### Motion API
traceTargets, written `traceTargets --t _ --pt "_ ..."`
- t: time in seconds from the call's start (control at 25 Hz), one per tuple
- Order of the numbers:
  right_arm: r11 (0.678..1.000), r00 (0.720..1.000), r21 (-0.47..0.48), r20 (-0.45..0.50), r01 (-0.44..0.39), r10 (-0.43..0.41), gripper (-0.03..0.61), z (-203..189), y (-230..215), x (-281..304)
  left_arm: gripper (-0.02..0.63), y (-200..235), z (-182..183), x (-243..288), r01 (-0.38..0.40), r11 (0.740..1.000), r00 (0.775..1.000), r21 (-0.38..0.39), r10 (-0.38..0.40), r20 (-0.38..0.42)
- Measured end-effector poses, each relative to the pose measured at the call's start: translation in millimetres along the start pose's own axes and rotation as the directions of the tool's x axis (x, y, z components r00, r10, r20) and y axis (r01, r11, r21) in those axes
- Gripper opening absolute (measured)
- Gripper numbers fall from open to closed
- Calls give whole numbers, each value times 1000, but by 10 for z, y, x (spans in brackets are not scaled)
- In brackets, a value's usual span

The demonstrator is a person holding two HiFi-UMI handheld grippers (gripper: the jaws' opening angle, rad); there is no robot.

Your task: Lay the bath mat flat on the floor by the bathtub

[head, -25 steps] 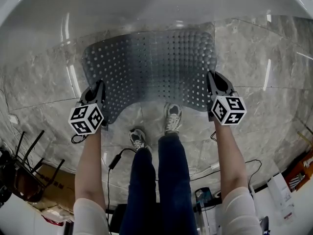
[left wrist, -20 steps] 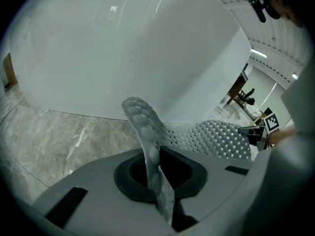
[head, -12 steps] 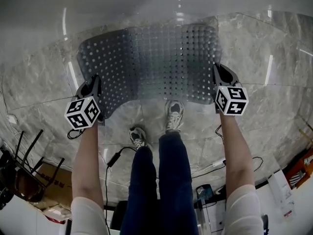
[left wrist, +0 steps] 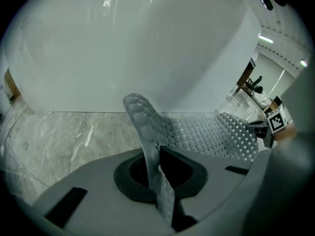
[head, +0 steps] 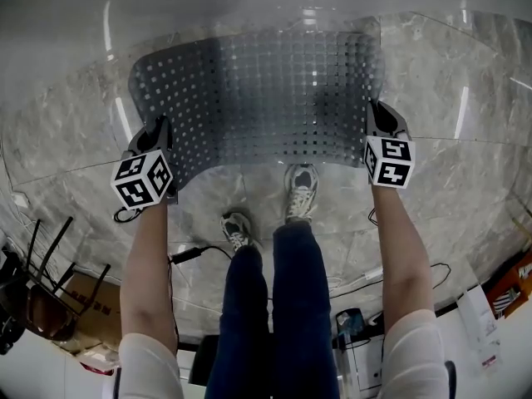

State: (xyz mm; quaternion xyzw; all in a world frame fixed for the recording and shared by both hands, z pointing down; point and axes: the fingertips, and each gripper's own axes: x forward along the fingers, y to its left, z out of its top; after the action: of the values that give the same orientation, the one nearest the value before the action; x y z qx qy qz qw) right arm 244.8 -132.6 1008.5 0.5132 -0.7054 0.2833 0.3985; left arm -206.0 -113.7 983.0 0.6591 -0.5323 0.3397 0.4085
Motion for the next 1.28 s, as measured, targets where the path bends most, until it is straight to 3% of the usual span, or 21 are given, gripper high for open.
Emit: traceTargets --t 0.64,0.88,1.28 --pt "996 997 -69 -55 55 -59 40 -317 6 280 44 275 -188 300 -121 993 990 -11 120 -76" --pt "994 991 -3 -81 109 -109 40 -433 -172 355 44 468 -224 396 -173 985 978 9 173 -114" --pt "982 974 6 -131 187 -185 40 -556 -362 412 46 668 -328 540 -241 971 959 -9 237 -155"
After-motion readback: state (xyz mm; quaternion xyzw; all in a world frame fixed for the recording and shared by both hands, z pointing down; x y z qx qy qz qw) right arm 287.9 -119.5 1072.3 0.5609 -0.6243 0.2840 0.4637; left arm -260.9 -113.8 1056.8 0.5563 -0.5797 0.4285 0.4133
